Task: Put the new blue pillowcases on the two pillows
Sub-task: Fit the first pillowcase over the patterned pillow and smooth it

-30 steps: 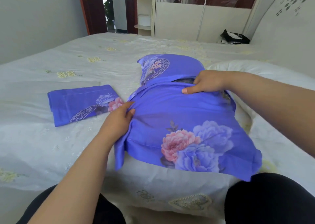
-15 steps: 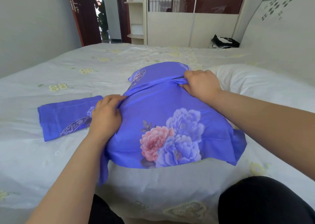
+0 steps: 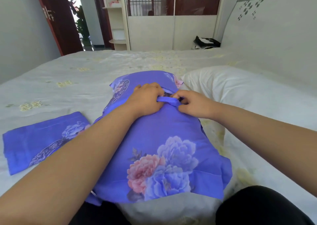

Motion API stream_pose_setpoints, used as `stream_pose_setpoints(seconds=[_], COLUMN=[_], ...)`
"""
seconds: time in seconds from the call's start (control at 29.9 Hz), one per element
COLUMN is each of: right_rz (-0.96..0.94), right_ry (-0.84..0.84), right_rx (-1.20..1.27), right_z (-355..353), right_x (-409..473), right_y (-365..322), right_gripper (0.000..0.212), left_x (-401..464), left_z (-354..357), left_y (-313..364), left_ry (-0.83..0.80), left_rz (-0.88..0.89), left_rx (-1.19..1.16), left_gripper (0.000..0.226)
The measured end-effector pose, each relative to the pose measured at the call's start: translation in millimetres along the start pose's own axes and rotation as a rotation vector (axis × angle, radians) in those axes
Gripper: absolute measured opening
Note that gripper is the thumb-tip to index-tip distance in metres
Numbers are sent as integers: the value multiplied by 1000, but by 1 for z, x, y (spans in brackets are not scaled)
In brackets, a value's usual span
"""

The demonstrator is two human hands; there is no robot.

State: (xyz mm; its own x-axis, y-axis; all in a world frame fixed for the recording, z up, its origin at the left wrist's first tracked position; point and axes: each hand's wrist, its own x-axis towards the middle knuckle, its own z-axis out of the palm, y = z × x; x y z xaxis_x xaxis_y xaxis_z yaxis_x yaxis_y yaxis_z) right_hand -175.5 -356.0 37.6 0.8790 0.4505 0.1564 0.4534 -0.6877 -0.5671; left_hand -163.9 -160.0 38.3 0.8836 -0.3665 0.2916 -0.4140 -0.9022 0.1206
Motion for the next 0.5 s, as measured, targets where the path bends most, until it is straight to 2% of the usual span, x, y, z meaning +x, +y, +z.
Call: stream_pose_setpoints(seconds=[0.1,0.13,0.2,0.27,0.33,0.4,0.47,0.5], right_rz=[87,138,228,329,439,505,521,518], right_ry=[24,1,-29,-5,36,60,108,139], right_rx=[-186,-206,-139,1,189,391,506,558], right_z=[-4,-2,6,18,23,28,34,38], right_x=[-3,-9,-18,-20,-16,-15,-15,-17], right_y=[27,32,39,45,52,61,70,74], right_gripper=[37,41,43,34,44,46,40,36], left_x=[11,12,14,15,17,24,36,43], left_z=[7,10,13,13,7,-1,-8,-10], left_y=[-25,-35,-40,-25,-6,11,24,30], left_ry=[155,200,217,131,-10,-155,-189,-189], left_rz=[-189,-244,-244,-177,-129,-118,-115,-130], left_rx=[228,271,332,305,242,274,279,237], left_gripper=[15,19,17,29,39,36,23,28])
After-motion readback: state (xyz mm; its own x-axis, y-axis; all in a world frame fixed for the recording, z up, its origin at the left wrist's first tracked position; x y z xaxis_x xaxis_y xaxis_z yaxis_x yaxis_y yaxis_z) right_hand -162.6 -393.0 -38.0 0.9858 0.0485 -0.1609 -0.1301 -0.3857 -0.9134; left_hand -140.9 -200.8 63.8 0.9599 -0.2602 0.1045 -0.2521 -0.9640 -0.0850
